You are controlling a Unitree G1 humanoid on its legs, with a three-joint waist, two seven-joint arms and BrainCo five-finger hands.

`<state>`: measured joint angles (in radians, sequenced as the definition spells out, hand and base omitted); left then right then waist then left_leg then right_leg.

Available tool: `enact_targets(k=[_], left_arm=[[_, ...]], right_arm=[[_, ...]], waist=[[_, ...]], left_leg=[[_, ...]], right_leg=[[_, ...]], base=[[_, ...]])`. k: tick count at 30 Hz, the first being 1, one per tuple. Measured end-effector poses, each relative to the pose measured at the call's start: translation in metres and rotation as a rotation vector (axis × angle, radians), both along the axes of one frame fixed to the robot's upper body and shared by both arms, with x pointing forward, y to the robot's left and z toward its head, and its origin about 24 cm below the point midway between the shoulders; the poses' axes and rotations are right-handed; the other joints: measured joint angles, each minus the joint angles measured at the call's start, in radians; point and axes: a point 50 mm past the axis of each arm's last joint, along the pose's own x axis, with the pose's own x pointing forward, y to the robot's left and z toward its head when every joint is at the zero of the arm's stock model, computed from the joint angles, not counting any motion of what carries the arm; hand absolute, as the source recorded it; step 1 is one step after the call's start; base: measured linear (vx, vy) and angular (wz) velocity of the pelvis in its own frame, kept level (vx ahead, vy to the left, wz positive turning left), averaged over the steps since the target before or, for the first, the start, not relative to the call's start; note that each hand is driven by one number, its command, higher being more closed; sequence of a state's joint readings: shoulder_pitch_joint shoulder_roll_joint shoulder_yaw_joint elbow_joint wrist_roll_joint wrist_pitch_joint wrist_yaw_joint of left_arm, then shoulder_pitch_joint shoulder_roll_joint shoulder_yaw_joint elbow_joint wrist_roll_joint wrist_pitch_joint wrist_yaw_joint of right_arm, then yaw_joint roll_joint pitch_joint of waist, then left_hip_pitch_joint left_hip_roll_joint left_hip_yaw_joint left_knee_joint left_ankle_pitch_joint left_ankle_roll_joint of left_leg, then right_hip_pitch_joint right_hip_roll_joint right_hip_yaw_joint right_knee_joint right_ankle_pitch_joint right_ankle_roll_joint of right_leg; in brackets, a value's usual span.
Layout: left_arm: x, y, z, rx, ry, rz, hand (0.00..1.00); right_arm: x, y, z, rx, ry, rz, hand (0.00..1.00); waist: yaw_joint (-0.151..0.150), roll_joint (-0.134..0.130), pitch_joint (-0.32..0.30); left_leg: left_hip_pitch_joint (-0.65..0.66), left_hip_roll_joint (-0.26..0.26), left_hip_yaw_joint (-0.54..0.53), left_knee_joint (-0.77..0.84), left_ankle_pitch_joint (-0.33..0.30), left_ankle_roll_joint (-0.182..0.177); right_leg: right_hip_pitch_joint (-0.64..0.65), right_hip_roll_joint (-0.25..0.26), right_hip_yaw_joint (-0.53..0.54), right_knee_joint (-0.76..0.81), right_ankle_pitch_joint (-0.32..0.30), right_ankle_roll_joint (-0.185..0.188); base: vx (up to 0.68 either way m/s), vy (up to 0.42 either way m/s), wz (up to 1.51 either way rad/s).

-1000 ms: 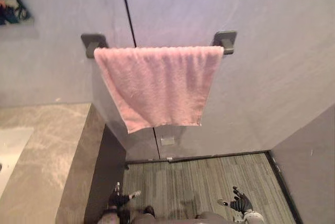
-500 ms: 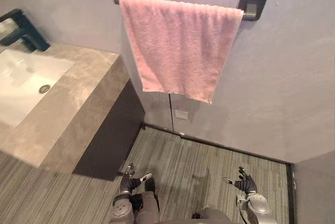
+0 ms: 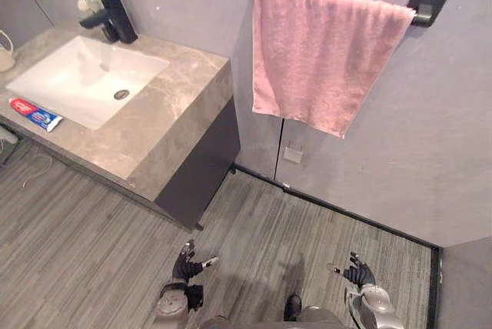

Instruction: Organize washtable

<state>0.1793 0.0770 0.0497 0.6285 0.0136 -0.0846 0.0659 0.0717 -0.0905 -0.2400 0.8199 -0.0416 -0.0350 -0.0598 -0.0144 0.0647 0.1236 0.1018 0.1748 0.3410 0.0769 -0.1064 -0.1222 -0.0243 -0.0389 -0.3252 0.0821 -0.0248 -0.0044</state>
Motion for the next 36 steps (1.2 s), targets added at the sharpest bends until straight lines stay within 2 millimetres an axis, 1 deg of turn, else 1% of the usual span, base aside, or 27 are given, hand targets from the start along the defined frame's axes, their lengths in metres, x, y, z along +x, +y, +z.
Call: enact_targets(k=[4,6,8,9,10,11,12,13,14,15,16,17,18,20,21,22,23,25,26,27,29,30,32,33,34,35,36], left_arm=[[-0.006,0.003,-0.005,0.006,0.035,0.001,0.0],[-0.009,0.002,-0.007,0.003,0.048,0.003,0.0],[-0.006,0.002,-0.006,0.001,0.041,0.004,0.0],[-0.006,0.002,-0.006,0.001,0.036,0.003,0.0],[-0.005,0.001,-0.005,0.0,0.034,0.004,0.0],[-0.003,0.001,-0.004,0.001,0.022,0.003,0.0],[-0.002,0.0,-0.004,-0.002,0.022,-0.002,0.0],[-0.003,0.0,-0.004,-0.001,0.024,-0.001,0.0],[-0.005,0.0,-0.005,-0.001,0.031,0.001,0.0],[-0.006,0.0,-0.005,-0.002,0.034,0.0,0.0],[-0.006,0.0,-0.005,-0.004,0.033,0.0,0.0],[-0.003,0.002,-0.004,0.003,0.026,0.0,0.0],[-0.004,0.006,-0.003,0.016,0.03,-0.001,0.0],[-0.005,0.007,-0.004,0.02,0.035,-0.006,0.0],[-0.005,0.007,-0.004,0.02,0.038,-0.006,0.0],[-0.006,0.008,-0.005,0.02,0.043,-0.004,0.0],[-0.01,0.009,-0.007,0.022,0.063,0.001,0.0],[-0.018,0.016,-0.011,0.035,0.094,0.012,0.0],[-0.022,0.021,-0.011,0.045,0.102,0.022,0.0],[-0.023,0.023,-0.011,0.048,0.104,0.034,0.0],[-0.026,0.033,-0.01,0.056,0.101,0.084,0.0],[-0.026,0.035,-0.009,0.058,0.1,0.095,0.0],[-0.028,0.042,-0.008,0.054,0.092,0.142,0.0],[-0.028,0.043,-0.007,0.055,0.09,0.147,0.0],[-0.03,0.045,-0.006,0.056,0.086,0.157,0.0],[-0.032,0.048,-0.005,0.054,0.078,0.175,0.0],[-0.034,0.051,-0.002,0.061,0.065,0.182,0.0]], right_arm=[[0.0,0.0,0.0,-0.001,0.002,0.0,0.0],[0.0,-0.001,0.0,-0.003,0.002,0.003,0.0],[-0.002,0.0,-0.002,-0.007,0.019,0.017,0.0],[0.0,0.0,-0.002,-0.009,0.016,0.019,0.0],[0.001,-0.002,0.0,-0.017,0.014,0.021,0.0],[0.002,-0.004,-0.001,-0.021,0.019,0.02,0.0],[-0.002,-0.011,-0.002,-0.032,0.043,0.01,0.0],[-0.003,-0.012,-0.002,-0.037,0.046,0.011,0.0],[-0.002,-0.017,-0.001,-0.05,0.045,0.01,0.0],[-0.001,-0.02,0.0,-0.058,0.042,0.008,0.0],[-0.001,-0.023,0.002,-0.067,0.041,0.007,0.0],[-0.001,-0.028,0.003,-0.081,0.038,-0.005,0.0],[0.001,-0.024,0.003,-0.069,0.03,-0.015,0.0],[0.0,-0.023,0.002,-0.065,0.03,-0.015,0.0],[0.002,-0.022,0.002,-0.063,0.027,-0.015,0.0],[0.003,-0.02,0.002,-0.061,0.025,-0.014,0.0],[0.005,-0.017,0.002,-0.053,0.022,-0.008,0.0],[0.009,-0.009,0.001,-0.048,0.02,0.022,0.0],[0.015,-0.004,0.002,-0.052,0.014,0.058,0.0],[0.016,-0.003,0.003,-0.054,0.013,0.066,0.0],[0.02,-0.003,0.004,-0.057,0.003,0.074,0.0],[0.021,-0.003,0.005,-0.057,0.001,0.075,0.0],[0.027,-0.003,0.007,-0.058,-0.012,0.078,0.0],[0.028,-0.003,0.007,-0.059,-0.013,0.08,0.0],[0.029,-0.001,0.007,-0.057,-0.014,0.089,0.0],[0.029,0.002,0.007,-0.057,-0.01,0.105,0.0],[0.024,0.006,0.005,-0.049,-0.003,0.119,0.0]], waist=[[0.0,0.0,-0.001],[-0.001,-0.001,0.005],[0.001,-0.007,0.017],[0.0,-0.002,0.02],[0.0,-0.004,0.024],[-0.003,-0.017,0.033],[-0.013,-0.016,0.044],[-0.015,-0.016,0.045],[-0.021,-0.024,0.052],[-0.027,-0.017,0.052],[-0.028,-0.01,0.053],[-0.023,-0.018,0.06],[-0.023,-0.017,0.061],[-0.025,-0.032,0.051],[-0.024,-0.024,0.051],[-0.024,-0.021,0.053],[-0.019,-0.018,0.054],[-0.008,-0.02,0.056],[0.004,-0.023,0.057],[0.008,-0.025,0.058],[0.027,-0.027,0.06],[0.031,-0.028,0.061],[0.035,-0.033,0.065],[0.035,-0.034,0.068],[0.034,-0.04,0.075],[0.036,-0.051,0.082],[0.031,-0.068,0.089]], left_leg=[[-0.013,-0.014,-0.011,-0.017,0.012,0.017],[-0.025,-0.022,-0.029,-0.03,0.029,0.023],[-0.093,-0.027,-0.078,0.001,0.047,0.032],[-0.119,-0.029,-0.089,0.014,0.054,0.037],[-0.163,-0.037,-0.091,0.024,0.08,0.044],[-0.203,-0.053,-0.08,-0.002,0.136,0.066],[-0.225,-0.021,0.079,0.061,0.105,0.099],[-0.225,-0.004,0.132,0.084,0.09,0.114],[-0.213,0.017,0.196,0.092,0.083,0.117],[-0.181,0.036,0.267,0.078,0.092,0.115],[-0.167,0.039,0.281,0.064,0.098,0.101],[-0.159,0.018,0.287,0.038,0.096,0.096],[-0.15,-0.023,0.239,-0.015,0.116,0.102],[-0.131,-0.067,0.204,-0.087,0.149,0.114],[-0.129,-0.091,0.179,-0.12,0.155,0.118],[-0.129,-0.098,0.173,-0.127,0.156,0.118],[-0.128,-0.113,0.165,-0.13,0.155,0.118],[-0.135,-0.122,0.153,-0.105,0.144,0.133],[-0.151,-0.122,0.144,-0.065,0.127,0.145],[-0.163,-0.122,0.136,-0.044,0.116,0.148],[-0.219,-0.11,0.11,0.06,0.063,0.162],[-0.235,-0.106,0.1,0.089,0.048,0.165],[-0.297,-0.103,0.053,0.192,-0.022,0.17],[-0.313,-0.104,0.039,0.219,-0.041,0.173],[-0.328,-0.106,0.023,0.258,-0.065,0.178],[-0.341,-0.115,0.001,0.3,-0.098,0.19],[-0.338,-0.138,-0.041,0.325,-0.124,0.207]], right_leg=[[0.003,-0.001,-0.001,-0.053,0.047,-0.001],[0.001,-0.008,-0.019,-0.064,0.056,0.001],[-0.021,-0.035,-0.086,-0.049,0.049,0.005],[-0.034,-0.044,-0.104,-0.038,0.043,0.002],[-0.059,-0.061,-0.143,-0.018,0.036,-0.001],[-0.085,-0.106,-0.198,-0.007,0.033,-0.007],[-0.083,-0.135,-0.283,-0.005,0.041,-0.019],[-0.08,-0.144,-0.314,0.002,0.041,-0.019],[-0.069,-0.161,-0.358,0.008,0.041,-0.013],[-0.05,-0.185,-0.41,0.024,0.04,0.01],[-0.037,-0.193,-0.432,0.032,0.038,0.018],[-0.01,-0.211,-0.471,0.032,0.045,0.028],[0.023,-0.222,-0.516,0.001,0.064,0.05],[0.044,-0.225,-0.539,-0.023,0.077,0.065],[0.05,-0.231,-0.546,-0.033,0.081,0.071],[0.053,-0.233,-0.547,-0.034,0.081,0.072],[0.057,-0.245,-0.546,-0.033,0.089,0.081],[0.062,-0.259,-0.544,-0.031,0.098,0.089],[0.064,-0.265,-0.544,-0.03,0.102,0.092],[0.064,-0.269,-0.545,-0.029,0.108,0.093],[0.063,-0.282,-0.558,-0.014,0.11,0.096],[0.064,-0.283,-0.563,-0.011,0.109,0.098],[0.063,-0.302,-0.579,0.042,0.071,0.127],[0.06,-0.313,-0.569,0.072,0.047,0.136],[0.045,-0.33,-0.528,0.129,0.005,0.136],[0.001,-0.34,-0.409,0.218,-0.075,0.083],[-0.062,-0.308,-0.209,0.301,-0.183,0.008]], base=[[-0.15,0.024,0.01],[-0.13,-0.009,0.3],[-0.14,0.007,0.72],[-0.16,0.003,0.91],[-0.18,0.012,1.19],[-0.19,0.068,1.84],[-0.12,0.091,1.8],[-0.04,0.103,1.68],[-0.01,0.123,1.41],[-0.03,0.194,1.36],[-0.05,0.218,1.3],[-0.12,0.28,1.19],[-0.11,0.228,1.11],[-0.08,0.178,0.81],[-0.08,0.138,0.64],[-0.09,0.152,0.52],[-0.04,0.105,0.28],[-0.02,0.078,0.17],[0.0,0.034,0.1],[0.0,0.041,0.2],[0.01,0.062,0.27],[0.01,0.087,0.35],[0.0,0.138,0.5],[-0.02,0.128,0.53],[-0.02,0.106,0.59],[0.05,0.087,0.94],[0.07,0.061,0.88]])
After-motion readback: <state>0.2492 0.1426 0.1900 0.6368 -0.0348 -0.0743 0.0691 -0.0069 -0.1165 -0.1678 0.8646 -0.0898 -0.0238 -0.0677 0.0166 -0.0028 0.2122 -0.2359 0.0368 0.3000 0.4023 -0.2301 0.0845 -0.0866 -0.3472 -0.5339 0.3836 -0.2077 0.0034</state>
